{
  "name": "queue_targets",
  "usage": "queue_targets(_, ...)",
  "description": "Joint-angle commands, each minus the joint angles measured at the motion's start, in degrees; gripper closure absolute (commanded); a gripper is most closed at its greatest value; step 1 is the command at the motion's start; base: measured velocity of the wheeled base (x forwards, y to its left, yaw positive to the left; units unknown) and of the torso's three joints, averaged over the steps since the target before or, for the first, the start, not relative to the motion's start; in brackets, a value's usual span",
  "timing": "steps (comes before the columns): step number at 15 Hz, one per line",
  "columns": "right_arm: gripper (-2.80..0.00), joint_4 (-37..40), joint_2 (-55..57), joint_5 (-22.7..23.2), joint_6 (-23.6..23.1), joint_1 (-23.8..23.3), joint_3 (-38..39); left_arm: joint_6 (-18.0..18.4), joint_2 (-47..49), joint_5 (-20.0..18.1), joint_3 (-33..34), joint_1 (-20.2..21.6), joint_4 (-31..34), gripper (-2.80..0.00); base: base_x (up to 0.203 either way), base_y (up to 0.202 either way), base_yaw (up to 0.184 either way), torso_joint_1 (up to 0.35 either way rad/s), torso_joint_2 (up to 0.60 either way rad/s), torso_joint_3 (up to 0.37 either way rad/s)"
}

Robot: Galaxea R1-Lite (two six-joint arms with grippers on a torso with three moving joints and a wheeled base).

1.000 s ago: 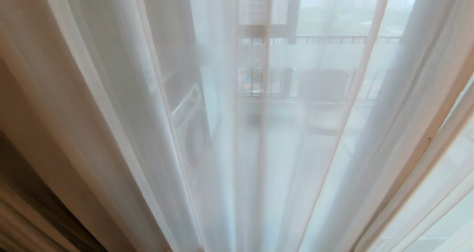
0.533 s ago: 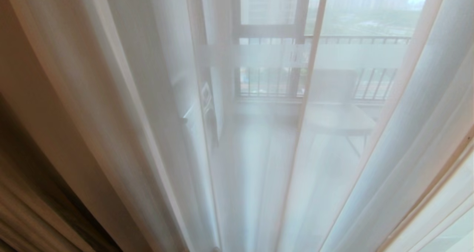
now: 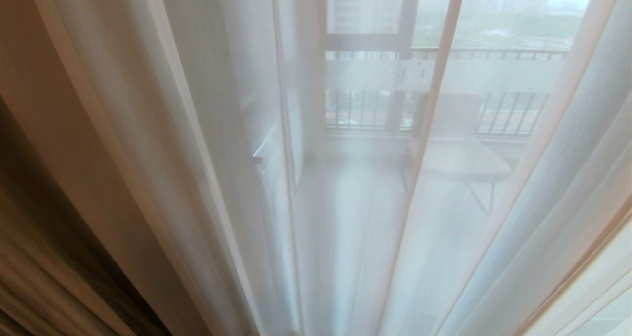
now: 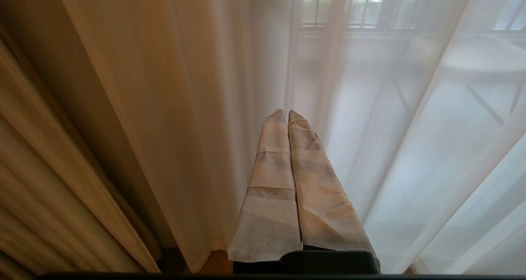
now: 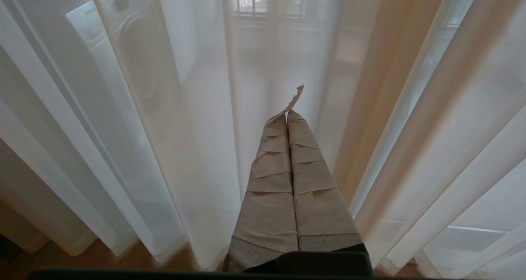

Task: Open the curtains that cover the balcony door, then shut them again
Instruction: Close the outer curtains on both sides

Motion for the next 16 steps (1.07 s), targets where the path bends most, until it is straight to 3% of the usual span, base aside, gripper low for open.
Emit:
queue_targets(1, 0.00, 0.1, 0.0, 0.0, 0.0, 0.1, 0.0, 0.0, 0.0, 0.0, 0.0, 0.0, 0.0, 0.00, 0.000, 0.000, 0.000, 0.000, 0.00, 0.000)
queue_targets(16, 0.00, 0.1, 0.0, 0.0, 0.0, 0.1, 0.0, -0.1, 0.0, 0.0, 0.0, 0.0, 0.0, 0.00, 0.000, 0.000, 0.000, 0.000, 0.00, 0.000)
